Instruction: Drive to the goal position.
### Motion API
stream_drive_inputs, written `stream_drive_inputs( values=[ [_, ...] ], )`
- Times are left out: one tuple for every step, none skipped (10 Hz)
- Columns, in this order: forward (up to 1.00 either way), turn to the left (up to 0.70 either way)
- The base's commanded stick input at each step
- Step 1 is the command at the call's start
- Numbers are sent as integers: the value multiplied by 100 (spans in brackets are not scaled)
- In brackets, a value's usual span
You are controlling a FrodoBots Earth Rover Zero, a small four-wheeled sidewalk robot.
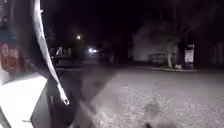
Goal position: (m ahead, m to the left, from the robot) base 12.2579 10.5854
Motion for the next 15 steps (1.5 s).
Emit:
stream_drive_inputs(
  values=[
    [0,0],
    [0,0],
    [0,0],
    [0,0],
    [-53,0],
    [-70,0],
    [-70,0],
    [-50,0],
    [0,0],
    [0,0],
    [0,0],
    [0,0],
    [0,0],
    [0,0],
    [0,0]
  ],
)
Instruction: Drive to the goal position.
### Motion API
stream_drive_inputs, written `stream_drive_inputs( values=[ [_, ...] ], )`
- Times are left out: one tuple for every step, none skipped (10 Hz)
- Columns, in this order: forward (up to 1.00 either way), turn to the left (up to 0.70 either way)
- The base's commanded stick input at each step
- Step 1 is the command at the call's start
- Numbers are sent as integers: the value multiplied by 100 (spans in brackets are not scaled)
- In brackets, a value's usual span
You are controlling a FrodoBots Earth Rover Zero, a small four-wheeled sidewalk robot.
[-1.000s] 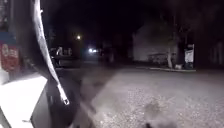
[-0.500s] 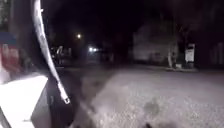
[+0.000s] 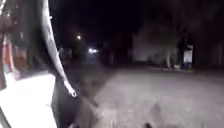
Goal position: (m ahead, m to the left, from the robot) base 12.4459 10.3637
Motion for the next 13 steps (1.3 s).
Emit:
stream_drive_inputs(
  values=[
    [0,-16],
    [0,-52],
    [0,-70],
    [0,-70],
    [0,-70],
    [0,-70],
    [0,-70],
    [0,-70],
    [0,-70],
    [0,-70],
    [0,-70],
    [0,-70],
    [0,-70]
  ],
)
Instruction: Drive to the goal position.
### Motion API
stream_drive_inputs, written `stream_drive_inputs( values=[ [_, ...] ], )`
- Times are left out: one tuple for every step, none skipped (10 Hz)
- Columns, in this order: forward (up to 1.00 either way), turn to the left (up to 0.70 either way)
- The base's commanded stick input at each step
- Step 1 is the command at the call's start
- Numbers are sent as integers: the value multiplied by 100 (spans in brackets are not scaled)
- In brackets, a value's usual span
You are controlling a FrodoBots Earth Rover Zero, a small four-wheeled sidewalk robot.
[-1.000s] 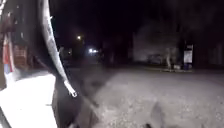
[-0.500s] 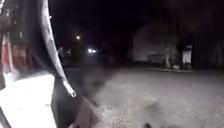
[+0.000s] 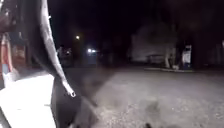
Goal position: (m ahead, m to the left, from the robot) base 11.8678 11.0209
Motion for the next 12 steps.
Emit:
stream_drive_inputs(
  values=[
    [0,-70],
    [0,-70],
    [0,-70],
    [0,-70],
    [0,-70],
    [0,-70],
    [0,-70],
    [0,-70],
    [0,-70],
    [0,-70],
    [0,-70],
    [0,-70]
  ],
)
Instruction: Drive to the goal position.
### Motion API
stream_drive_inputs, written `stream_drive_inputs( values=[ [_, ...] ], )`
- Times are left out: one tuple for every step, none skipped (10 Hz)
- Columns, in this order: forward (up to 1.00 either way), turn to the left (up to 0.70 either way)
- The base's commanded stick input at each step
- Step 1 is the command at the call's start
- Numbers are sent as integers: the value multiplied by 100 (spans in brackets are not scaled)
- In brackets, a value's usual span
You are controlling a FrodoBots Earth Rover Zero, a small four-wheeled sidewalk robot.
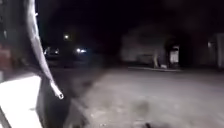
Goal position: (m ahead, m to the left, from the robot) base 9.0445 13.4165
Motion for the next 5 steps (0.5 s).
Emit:
stream_drive_inputs(
  values=[
    [0,-70],
    [0,-70],
    [0,-70],
    [0,-70],
    [0,-70]
  ],
)
